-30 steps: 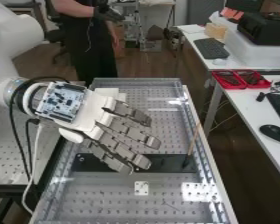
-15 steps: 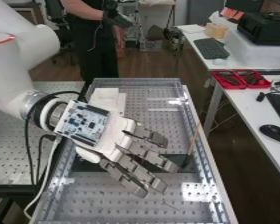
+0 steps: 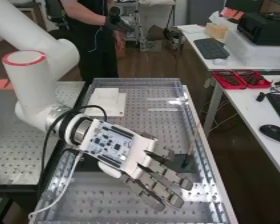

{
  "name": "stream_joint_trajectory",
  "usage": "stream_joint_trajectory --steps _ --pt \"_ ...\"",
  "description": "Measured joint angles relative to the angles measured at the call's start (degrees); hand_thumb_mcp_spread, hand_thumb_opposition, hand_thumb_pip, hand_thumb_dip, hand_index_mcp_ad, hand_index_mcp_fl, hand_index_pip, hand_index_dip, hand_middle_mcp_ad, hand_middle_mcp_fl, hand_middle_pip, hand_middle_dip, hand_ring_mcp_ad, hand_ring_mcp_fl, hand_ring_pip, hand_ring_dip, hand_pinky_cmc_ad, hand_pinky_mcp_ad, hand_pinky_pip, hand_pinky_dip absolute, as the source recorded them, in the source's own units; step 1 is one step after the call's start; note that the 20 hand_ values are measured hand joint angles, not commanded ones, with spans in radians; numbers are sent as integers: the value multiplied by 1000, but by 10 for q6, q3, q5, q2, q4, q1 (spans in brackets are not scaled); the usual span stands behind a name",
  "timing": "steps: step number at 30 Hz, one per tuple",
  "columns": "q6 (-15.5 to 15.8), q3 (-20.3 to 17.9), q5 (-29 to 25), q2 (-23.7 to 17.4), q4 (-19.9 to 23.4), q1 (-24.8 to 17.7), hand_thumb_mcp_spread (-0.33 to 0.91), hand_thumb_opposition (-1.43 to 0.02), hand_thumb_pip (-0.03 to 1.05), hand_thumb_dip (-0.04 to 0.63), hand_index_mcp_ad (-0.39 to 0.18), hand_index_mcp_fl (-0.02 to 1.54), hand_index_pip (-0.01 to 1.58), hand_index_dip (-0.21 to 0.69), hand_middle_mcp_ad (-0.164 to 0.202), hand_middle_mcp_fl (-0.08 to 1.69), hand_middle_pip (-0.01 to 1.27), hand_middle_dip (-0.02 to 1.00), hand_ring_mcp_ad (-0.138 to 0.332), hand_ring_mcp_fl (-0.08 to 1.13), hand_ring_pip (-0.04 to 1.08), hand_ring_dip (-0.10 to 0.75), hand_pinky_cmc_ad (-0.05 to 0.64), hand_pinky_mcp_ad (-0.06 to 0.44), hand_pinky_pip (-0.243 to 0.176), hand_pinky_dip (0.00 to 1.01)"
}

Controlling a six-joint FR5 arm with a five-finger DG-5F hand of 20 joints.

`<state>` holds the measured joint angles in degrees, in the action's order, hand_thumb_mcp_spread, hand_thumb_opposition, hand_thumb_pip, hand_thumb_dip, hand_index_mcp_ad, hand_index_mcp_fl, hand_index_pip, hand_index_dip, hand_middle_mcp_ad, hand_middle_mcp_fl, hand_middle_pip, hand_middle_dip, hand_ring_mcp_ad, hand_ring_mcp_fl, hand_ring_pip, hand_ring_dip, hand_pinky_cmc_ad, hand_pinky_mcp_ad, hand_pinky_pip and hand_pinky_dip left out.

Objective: Grab the drill bit and place it in the clear container

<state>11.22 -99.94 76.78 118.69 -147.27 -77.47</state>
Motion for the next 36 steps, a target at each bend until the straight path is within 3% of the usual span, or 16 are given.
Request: stream_joint_trajectory --steps 9,25,36 --pt "-17 -1 20 11 11 7 421 -771 590 271 -87 72 1265 328 122 73 129 239 197 14 103 155 347 215 -61 182" --pt "-25 19 75 28 -28 8 421 -775 590 271 -84 175 1140 281 122 70 129 239 201 14 101 155 328 202 -61 182" --pt "4 46 89 36 -65 6 421 -771 590 271 -84 222 1094 281 122 70 129 239 202 14 103 155 312 182 -61 182"
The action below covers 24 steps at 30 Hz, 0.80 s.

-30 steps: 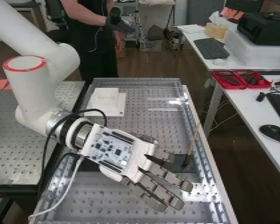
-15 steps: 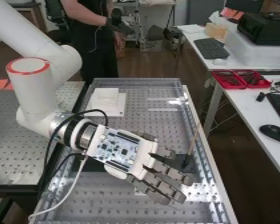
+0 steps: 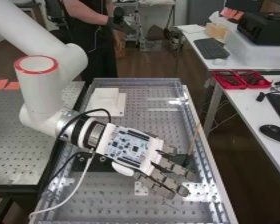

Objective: Grab the drill bit and place it in the clear container

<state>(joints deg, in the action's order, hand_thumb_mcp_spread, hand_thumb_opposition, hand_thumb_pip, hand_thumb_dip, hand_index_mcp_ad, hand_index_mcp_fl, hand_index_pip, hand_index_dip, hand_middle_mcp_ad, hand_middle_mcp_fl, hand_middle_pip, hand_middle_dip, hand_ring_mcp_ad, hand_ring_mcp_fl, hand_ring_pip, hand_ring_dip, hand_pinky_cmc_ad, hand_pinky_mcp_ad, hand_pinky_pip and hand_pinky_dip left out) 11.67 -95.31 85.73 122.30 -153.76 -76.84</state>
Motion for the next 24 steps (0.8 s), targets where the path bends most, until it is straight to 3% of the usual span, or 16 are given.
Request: stream_joint_trajectory --steps 13,24 --pt "40 7 -18 3 -8 -6 421 -775 590 271 -84 225 1119 281 122 70 129 239 213 14 101 155 312 178 -61 182" --pt "41 7 -27 15 2 -14 421 -775 590 271 -84 225 1185 281 122 79 129 239 209 14 101 155 312 175 -59 182"
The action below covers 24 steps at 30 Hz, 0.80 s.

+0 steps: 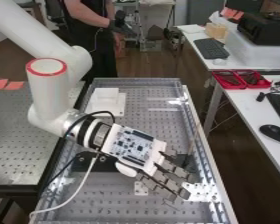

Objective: Grab the drill bit and place it in the clear container

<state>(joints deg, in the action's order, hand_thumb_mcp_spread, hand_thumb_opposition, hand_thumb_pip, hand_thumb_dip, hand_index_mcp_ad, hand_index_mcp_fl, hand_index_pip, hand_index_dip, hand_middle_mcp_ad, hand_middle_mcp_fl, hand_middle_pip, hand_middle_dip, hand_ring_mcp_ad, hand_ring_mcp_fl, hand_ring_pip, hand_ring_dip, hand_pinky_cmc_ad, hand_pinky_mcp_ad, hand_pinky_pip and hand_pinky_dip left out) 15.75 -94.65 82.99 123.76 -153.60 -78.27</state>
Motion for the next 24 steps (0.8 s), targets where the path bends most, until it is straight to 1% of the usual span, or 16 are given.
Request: stream_joint_trajectory --steps 3,6,8,18,20,23,24 --pt "-1 0 -2 3 3 -2 421 -775 590 276 -87 225 1185 281 126 80 129 239 213 14 101 147 312 175 -59 182" --pt "-3 1 -3 4 3 -2 421 -775 590 269 -87 225 1196 281 122 94 129 239 213 14 101 157 312 173 -59 182" --pt "-5 1 -4 6 3 -3 421 -775 585 269 -87 262 1196 281 126 94 129 239 213 14 103 157 312 176 -59 182" --pt "-10 9 -9 18 4 -6 421 -775 578 272 -84 272 1197 281 126 112 129 239 209 14 101 159 312 176 -59 182" --pt "-11 10 -10 20 4 -7 436 -771 578 272 -86 272 1199 281 106 112 129 239 211 14 101 155 312 176 -59 182" --pt "-14 10 -13 20 5 -7 440 -771 578 272 -86 271 1199 281 106 112 129 239 211 14 101 157 312 173 -59 182" --pt "-15 10 -13 20 5 -7 440 -771 565 272 -86 271 1199 281 101 112 129 239 208 12 101 157 312 176 -59 182"
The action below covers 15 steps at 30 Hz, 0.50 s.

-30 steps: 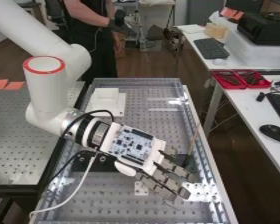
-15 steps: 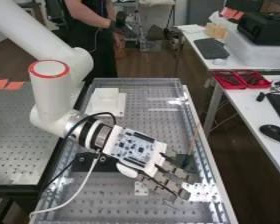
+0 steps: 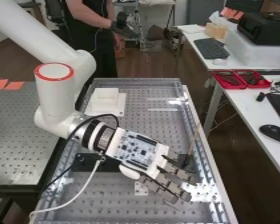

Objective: Grab the drill bit and place it in the clear container

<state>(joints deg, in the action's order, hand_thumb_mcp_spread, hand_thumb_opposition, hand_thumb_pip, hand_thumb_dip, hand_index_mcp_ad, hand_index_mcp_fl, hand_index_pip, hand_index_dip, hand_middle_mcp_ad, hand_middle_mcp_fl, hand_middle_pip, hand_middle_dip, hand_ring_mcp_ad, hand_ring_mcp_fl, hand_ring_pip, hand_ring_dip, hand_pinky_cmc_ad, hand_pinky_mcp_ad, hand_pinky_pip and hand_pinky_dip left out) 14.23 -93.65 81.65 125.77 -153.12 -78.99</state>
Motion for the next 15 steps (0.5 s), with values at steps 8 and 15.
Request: stream_joint_trajectory --steps 8,15 --pt "-9 1 -6 2 2 -2 440 -771 548 274 -82 304 1201 281 98 112 129 239 208 16 101 157 312 173 -59 182" --pt "-9 6 -9 6 1 -5 454 -771 548 274 -82 340 1213 281 98 115 129 239 209 16 99 159 316 168 -59 182"
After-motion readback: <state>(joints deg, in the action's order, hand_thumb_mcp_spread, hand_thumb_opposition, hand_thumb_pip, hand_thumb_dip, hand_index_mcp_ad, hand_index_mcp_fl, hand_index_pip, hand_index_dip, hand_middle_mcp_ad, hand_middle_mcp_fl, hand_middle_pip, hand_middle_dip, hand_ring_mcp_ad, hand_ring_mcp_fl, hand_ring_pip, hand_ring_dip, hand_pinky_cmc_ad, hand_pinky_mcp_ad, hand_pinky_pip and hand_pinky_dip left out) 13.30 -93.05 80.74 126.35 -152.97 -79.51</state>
